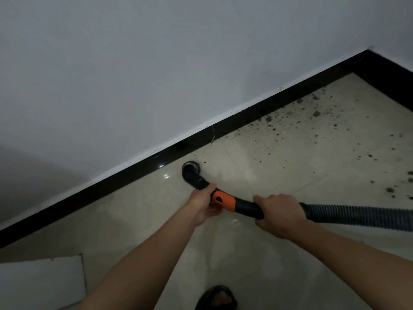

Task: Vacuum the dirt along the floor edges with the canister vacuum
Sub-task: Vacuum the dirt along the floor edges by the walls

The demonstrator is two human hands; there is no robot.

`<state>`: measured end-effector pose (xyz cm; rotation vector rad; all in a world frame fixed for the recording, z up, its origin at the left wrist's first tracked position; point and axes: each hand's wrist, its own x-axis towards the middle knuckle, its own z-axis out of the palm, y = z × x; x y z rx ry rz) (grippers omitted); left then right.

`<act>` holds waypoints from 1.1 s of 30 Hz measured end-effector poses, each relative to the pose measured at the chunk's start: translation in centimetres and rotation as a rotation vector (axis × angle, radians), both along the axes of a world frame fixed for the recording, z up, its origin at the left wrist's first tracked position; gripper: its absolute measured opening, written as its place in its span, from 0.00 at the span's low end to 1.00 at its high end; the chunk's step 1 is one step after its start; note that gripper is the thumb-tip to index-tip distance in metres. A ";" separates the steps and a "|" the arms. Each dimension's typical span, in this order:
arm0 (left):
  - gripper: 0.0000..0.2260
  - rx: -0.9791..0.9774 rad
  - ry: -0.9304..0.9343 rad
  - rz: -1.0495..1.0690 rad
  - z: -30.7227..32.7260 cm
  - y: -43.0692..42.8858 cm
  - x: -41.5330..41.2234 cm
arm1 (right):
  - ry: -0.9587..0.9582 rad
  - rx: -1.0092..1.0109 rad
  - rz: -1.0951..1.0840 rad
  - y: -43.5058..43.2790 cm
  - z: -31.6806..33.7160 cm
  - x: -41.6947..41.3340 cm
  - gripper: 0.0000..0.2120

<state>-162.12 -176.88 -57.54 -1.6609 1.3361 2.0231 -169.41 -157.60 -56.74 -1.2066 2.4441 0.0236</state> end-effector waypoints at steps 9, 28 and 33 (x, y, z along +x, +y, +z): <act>0.20 -0.183 0.030 0.148 -1.2 -2.0 -2.8 | -0.068 -0.118 -0.094 -3.6 0.2 1.5 0.16; 0.21 -0.151 0.105 -0.205 -1.1 4.3 -13.1 | 0.066 -0.085 -0.358 2.8 -1.7 -3.6 0.14; 0.16 -0.159 0.082 -0.177 -1.0 4.1 -11.3 | 0.012 -0.113 -0.307 3.0 -1.2 -3.5 0.14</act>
